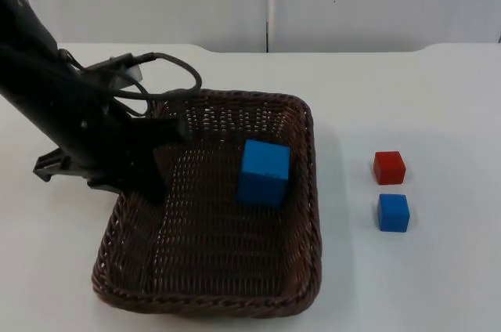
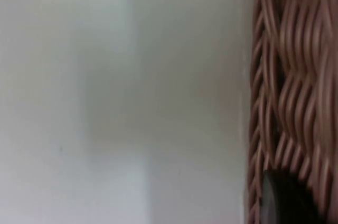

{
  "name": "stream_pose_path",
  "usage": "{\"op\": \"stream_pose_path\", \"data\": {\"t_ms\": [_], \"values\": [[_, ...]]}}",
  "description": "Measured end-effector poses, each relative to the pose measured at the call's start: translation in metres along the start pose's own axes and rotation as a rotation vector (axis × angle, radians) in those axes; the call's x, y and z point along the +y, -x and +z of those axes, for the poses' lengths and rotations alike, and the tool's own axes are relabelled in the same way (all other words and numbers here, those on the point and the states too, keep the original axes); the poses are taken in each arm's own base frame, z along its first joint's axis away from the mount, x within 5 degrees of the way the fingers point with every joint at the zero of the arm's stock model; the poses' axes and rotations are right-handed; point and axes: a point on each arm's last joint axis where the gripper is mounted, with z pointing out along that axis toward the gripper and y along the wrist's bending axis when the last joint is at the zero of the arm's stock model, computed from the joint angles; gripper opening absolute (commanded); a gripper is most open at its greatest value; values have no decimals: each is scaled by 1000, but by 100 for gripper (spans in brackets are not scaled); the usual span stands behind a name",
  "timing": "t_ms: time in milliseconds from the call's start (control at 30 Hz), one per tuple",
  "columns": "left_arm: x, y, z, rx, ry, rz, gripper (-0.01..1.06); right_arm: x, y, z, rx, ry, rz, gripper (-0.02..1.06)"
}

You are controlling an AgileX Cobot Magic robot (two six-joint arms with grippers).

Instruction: Pick up the basket with the left hand and place the largest block into the basket with the right hand.

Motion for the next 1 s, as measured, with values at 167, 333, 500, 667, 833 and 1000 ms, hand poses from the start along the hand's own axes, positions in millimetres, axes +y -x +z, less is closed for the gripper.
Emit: {"op": "stream_pose_path", "data": {"t_ms": [167,333,500,667,833,1000], "values": [[0,0,0,-2,1,2,0,0,0,0,0,0,2,66],[0,0,0,-4,1,2,0,0,0,0,0,0,2,66],[0,0,0,-5,1,2,0,0,0,0,-2,0,2,66],[0,0,0,-3,-1,3,0,0,0,0,-2,-2,1,66],[-1,1,0,-5,-6,-4,20,0,0,0,-2,-2,1,66],[-2,1,0,-14,-25,-36,72,0,0,0,-2,-2,1,66]]}}
